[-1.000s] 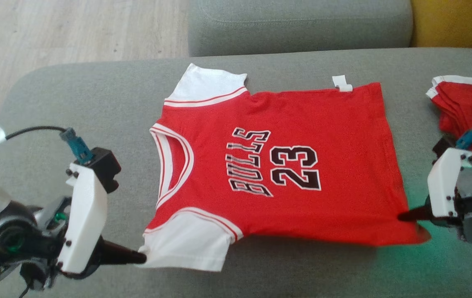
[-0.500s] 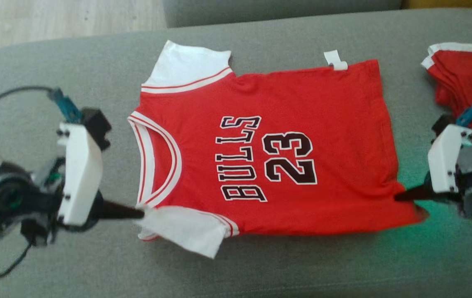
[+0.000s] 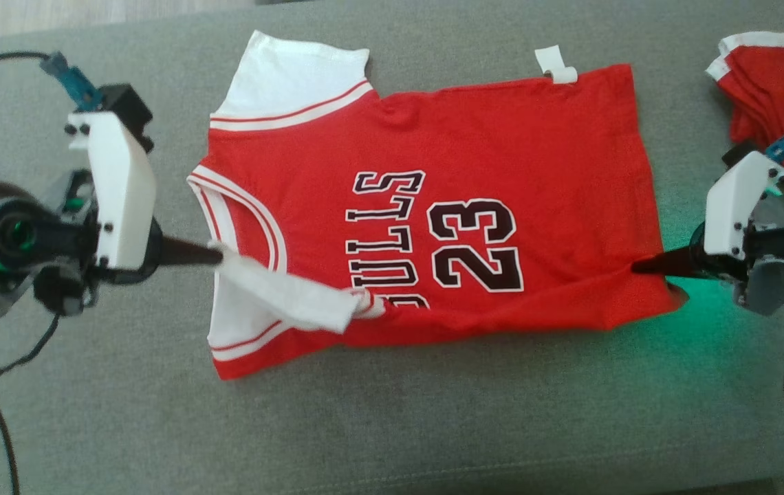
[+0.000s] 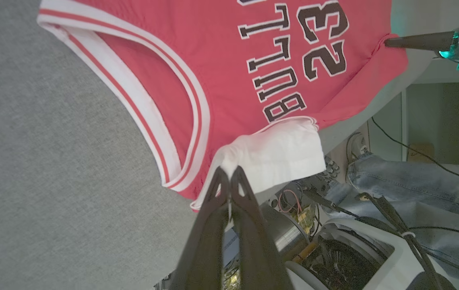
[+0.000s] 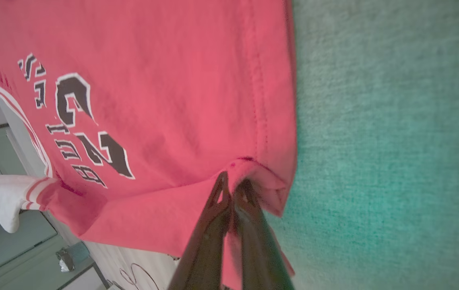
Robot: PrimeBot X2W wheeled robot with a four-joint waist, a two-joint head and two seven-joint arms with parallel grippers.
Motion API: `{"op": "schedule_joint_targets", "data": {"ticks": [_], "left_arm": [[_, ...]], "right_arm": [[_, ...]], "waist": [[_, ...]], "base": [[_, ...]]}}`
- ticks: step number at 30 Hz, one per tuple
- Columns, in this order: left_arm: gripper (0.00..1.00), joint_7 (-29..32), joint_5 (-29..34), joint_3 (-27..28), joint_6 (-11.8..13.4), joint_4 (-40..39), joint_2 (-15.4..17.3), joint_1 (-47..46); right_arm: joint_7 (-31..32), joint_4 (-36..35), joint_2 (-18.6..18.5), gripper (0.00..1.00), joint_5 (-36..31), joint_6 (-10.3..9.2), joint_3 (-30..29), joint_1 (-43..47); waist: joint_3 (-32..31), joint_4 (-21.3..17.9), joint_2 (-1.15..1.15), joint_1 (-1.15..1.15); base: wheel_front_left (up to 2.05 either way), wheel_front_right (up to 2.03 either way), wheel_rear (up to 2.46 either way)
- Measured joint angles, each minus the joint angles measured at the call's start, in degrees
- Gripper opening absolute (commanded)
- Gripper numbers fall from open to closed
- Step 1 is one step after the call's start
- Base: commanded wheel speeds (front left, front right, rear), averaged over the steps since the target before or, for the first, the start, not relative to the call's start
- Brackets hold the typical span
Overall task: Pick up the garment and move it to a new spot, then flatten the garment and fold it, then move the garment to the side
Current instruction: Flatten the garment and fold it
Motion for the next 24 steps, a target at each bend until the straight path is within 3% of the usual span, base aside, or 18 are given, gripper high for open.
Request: {"op": "schedule_joint_targets", "data": {"ticks": [12, 15, 16, 17, 18, 24], "left_arm": [[0.0, -4.5, 3.3, 0.4, -3.5, 11.5, -6.1, -2.4], [0.0, -4.5, 3.4, 0.9, -3.9, 13.6, -6.8, -3.1], [0.15, -4.8, 3.4, 1.0, -4.1, 14.2, -7.1, -3.1], [0.69, -5.1, 3.5, 1.0, -4.2, 14.9, -7.3, -3.1], [1.0, -5.4, 3.6, 1.0, -4.3, 15.5, -7.7, -3.1], [1.0, -9.6, 5.7, 1.2, -5.7, 18.6, -9.3, -3.0]], "right_arm": [[-2.5, 7.1, 2.8, 0.0, -3.3, 0.0, -4.7, -5.1], [-3.3, 7.4, 3.2, 0.45, -4.0, 0.0, -5.2, -5.3], [-3.5, 7.5, 3.4, 0.83, -4.1, 0.0, -5.3, -5.3], [-4.0, 7.6, 3.6, 1.0, -4.3, 0.0, -5.5, -5.3], [-4.6, 7.8, 3.8, 1.0, -4.6, 0.0, -5.7, -5.3], [-7.4, 9.3, 4.7, 1.0, -5.0, 0.01, -7.5, -5.8]], "waist": [[2.6, -0.4, 0.0, 0.0], [2.9, -0.7, 0.0, 0.0], [2.9, -0.8, 0.0, 0.0], [2.9, -0.8, 0.0, 0.0], [2.8, -0.9, 0.0, 0.0], [1.4, -0.6, 0.0, 0.0]], "base": [[0.0, 0.0, 0.0], [0.0, 0.0, 0.0], [0.0, 0.0, 0.0], [0.0, 0.0, 0.0], [0.0, 0.0, 0.0], [0.0, 0.0, 0.0]]}}
